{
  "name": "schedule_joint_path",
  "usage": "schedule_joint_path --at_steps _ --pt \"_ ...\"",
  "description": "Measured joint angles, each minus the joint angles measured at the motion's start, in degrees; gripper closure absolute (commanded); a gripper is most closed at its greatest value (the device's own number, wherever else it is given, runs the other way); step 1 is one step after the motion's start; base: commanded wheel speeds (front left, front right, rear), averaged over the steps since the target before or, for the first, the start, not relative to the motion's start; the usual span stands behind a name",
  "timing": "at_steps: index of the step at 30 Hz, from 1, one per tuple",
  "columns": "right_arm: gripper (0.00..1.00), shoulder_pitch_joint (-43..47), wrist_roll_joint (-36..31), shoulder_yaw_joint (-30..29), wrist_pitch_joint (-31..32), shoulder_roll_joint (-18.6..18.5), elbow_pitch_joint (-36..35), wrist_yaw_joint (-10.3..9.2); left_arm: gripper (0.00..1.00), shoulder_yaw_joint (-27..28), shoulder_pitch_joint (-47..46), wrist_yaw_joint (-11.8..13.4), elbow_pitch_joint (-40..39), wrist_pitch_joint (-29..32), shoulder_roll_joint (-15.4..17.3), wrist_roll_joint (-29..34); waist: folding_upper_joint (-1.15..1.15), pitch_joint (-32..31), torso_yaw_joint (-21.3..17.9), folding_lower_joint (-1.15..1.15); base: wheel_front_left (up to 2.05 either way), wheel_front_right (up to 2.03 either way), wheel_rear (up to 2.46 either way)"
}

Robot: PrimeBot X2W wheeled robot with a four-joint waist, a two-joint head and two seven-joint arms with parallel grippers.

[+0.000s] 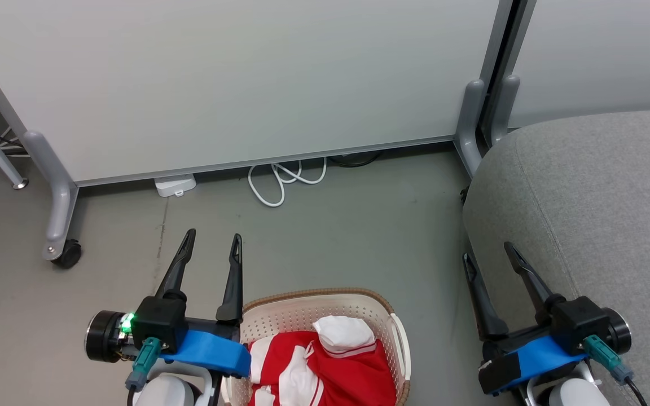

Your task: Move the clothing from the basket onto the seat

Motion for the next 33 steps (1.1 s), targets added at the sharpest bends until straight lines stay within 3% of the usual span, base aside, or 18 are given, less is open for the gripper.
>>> schedule_joint_path --at_steps 18,33 --pt "0.0 -1.5 0.2 0.3 0.0 0.0 -0.8 0.0 0.0 -0.3 -2.2 -1.1 1.3 0.0 0.0 0.0 0.0 2.7 -1.3 0.0 0.0 0.0 0.0" --pt "0.0 -9.4 1.8 1.7 -0.1 0.0 -4.4 0.0 0.0 -5.1 -16.4 -4.2 15.2 0.0 3.1 3.0 0.0 13.7 -6.9 0.0 0.0 0.0 0.0"
